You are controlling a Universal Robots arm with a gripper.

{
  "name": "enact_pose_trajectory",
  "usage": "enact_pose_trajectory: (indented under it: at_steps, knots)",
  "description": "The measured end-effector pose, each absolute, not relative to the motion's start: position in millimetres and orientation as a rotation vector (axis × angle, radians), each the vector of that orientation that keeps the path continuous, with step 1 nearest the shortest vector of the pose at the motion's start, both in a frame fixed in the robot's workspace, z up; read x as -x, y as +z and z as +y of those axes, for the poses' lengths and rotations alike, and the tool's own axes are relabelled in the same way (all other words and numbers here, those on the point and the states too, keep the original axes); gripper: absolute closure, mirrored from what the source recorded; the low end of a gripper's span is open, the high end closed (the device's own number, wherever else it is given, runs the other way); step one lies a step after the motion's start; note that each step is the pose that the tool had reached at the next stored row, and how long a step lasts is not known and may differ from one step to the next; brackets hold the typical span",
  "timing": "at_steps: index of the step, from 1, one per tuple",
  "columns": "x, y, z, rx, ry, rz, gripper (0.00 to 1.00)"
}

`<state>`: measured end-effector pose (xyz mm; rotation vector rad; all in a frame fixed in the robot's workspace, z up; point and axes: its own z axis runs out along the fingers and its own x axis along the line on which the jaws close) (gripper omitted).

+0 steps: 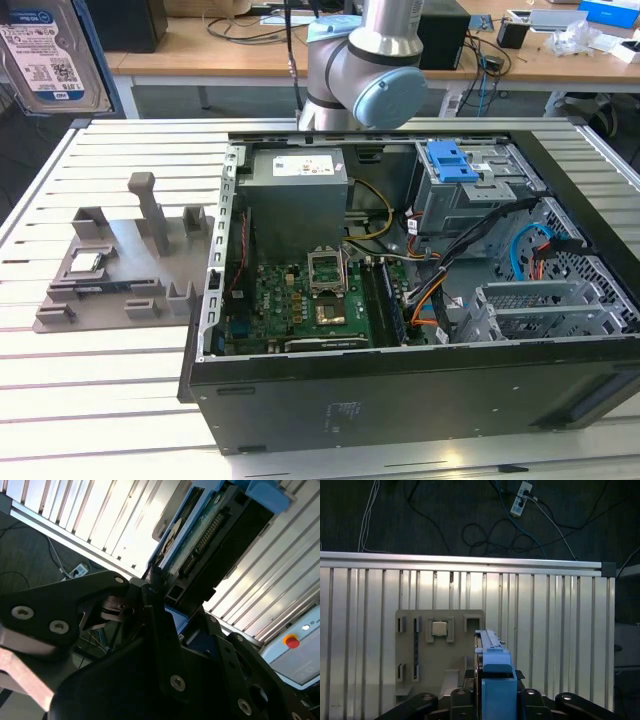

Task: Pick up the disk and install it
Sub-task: 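Pick up the disk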

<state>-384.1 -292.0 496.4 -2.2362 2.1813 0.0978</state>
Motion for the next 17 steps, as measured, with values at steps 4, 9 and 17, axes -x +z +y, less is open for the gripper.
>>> enact_pose_trajectory:
  at_steps: [4, 9, 17]
  knots:
    - [383.7, 496.4, -292.1, 2.236, 0.098, 2.181, 0.64]
    - [371.2, 496.4, -292.1, 2.236, 0.098, 2.181, 0.64]
    - [322.1, 496.3, -292.0, 2.237, 0.100, 2.182, 0.64]
